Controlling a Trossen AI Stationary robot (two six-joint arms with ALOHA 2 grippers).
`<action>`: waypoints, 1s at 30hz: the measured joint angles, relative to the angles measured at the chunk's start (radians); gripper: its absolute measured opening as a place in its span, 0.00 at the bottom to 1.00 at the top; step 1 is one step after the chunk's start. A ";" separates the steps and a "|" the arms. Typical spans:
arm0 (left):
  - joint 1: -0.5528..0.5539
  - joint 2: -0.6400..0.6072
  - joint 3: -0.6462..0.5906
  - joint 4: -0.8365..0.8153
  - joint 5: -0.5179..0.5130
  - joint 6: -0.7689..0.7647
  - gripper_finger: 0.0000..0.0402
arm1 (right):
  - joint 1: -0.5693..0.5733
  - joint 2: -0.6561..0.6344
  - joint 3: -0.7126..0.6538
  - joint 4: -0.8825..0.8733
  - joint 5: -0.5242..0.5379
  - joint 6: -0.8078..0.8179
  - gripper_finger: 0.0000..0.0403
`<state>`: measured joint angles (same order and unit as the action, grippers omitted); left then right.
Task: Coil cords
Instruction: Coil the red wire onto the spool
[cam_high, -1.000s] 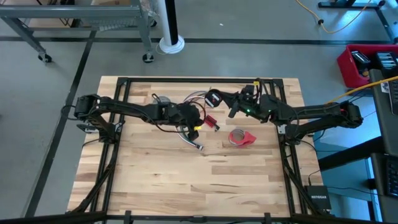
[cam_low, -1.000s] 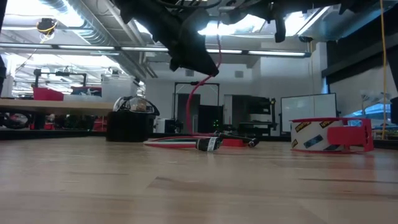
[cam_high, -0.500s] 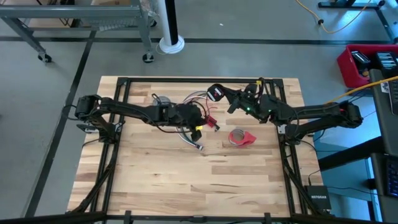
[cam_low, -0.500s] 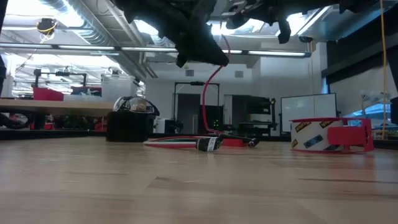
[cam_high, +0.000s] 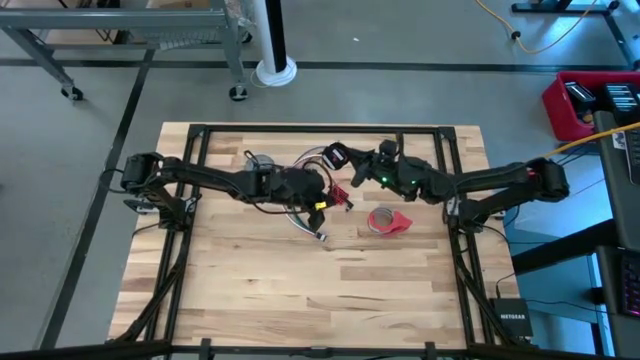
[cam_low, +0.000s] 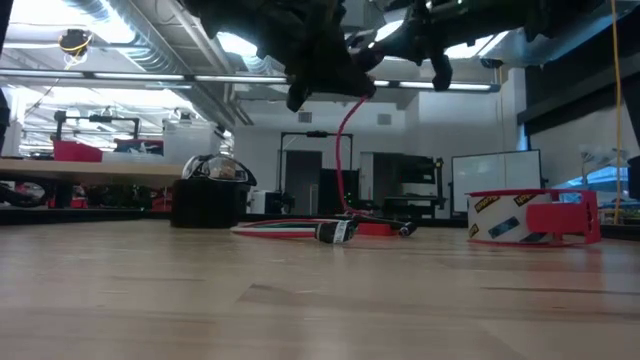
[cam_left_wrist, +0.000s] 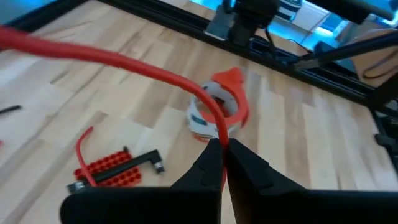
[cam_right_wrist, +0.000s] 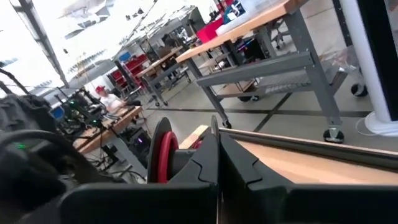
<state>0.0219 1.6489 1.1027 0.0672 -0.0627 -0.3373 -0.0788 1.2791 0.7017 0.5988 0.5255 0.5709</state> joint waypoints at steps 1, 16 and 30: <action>-0.003 0.000 0.000 0.003 0.003 -0.001 0.00 | 0.000 0.007 0.000 0.009 0.007 0.000 0.00; -0.009 0.043 0.013 0.161 0.053 -0.019 0.00 | 0.000 0.090 0.000 0.109 0.014 0.037 0.00; 0.021 0.043 0.080 0.138 0.058 -0.039 0.00 | 0.000 0.096 0.000 0.019 -0.059 0.062 0.00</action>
<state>0.0426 1.6917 1.1831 0.2057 -0.0044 -0.3758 -0.0787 1.3746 0.7021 0.6180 0.4669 0.6324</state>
